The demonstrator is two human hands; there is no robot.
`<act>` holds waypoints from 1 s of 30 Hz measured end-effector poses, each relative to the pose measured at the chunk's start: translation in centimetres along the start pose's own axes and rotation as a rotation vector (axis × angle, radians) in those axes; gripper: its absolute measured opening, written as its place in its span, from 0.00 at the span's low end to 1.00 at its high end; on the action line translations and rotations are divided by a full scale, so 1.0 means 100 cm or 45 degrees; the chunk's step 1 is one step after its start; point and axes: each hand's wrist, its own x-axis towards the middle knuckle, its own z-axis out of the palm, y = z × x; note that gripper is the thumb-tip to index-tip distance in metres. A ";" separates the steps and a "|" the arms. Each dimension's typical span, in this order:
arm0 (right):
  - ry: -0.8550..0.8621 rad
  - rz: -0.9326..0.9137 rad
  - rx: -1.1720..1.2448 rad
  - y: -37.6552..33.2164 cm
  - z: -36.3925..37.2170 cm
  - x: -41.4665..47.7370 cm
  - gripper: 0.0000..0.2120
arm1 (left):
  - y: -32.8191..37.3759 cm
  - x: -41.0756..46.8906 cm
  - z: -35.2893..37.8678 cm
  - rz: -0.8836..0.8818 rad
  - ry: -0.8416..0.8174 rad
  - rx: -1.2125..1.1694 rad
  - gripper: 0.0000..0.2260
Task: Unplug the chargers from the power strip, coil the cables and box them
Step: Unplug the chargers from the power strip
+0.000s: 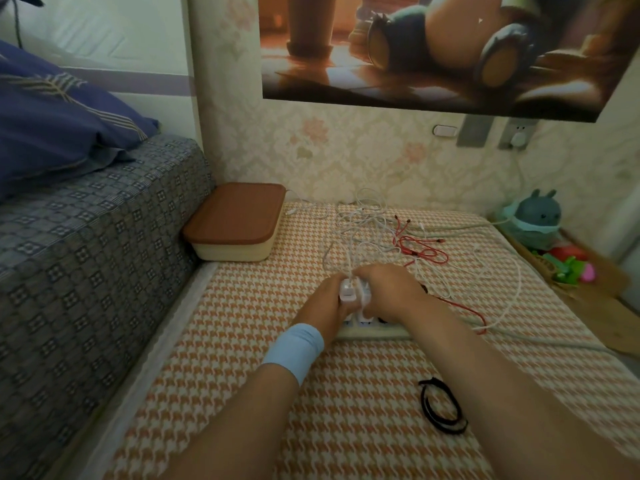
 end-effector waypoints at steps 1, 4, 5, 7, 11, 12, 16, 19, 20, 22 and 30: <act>0.017 -0.010 -0.001 0.001 0.001 -0.001 0.39 | -0.001 0.000 0.001 0.024 -0.005 0.032 0.24; 0.037 -0.029 0.022 0.003 0.001 -0.003 0.40 | -0.007 0.005 0.000 -0.030 -0.013 -0.010 0.26; 0.034 -0.036 0.024 0.004 0.001 -0.004 0.41 | -0.012 0.008 0.000 -0.071 -0.016 -0.068 0.27; 0.032 -0.044 0.012 0.004 0.001 -0.004 0.41 | -0.015 0.010 0.000 -0.112 -0.003 -0.128 0.26; 0.038 -0.055 0.019 0.004 0.003 -0.001 0.41 | 0.009 0.022 -0.023 0.071 0.539 -0.267 0.22; 0.032 -0.053 0.022 0.004 0.004 0.000 0.41 | 0.017 0.024 -0.033 0.162 0.571 -0.231 0.22; 0.035 -0.084 -0.086 0.003 0.004 0.000 0.37 | 0.021 0.006 -0.046 -0.051 0.226 -0.254 0.24; 0.065 -0.104 -0.222 0.001 -0.005 -0.008 0.39 | 0.009 -0.016 -0.047 -0.196 0.050 -0.080 0.26; 0.114 -0.111 -0.190 -0.002 -0.011 -0.013 0.39 | 0.007 -0.020 -0.051 -0.184 0.023 -0.015 0.26; 0.236 -0.155 -0.051 -0.015 -0.020 -0.028 0.39 | 0.007 -0.027 -0.060 -0.180 -0.014 0.108 0.28; 0.005 -0.311 0.526 -0.075 0.004 -0.068 0.35 | 0.002 -0.076 -0.099 -0.442 -0.437 0.591 0.29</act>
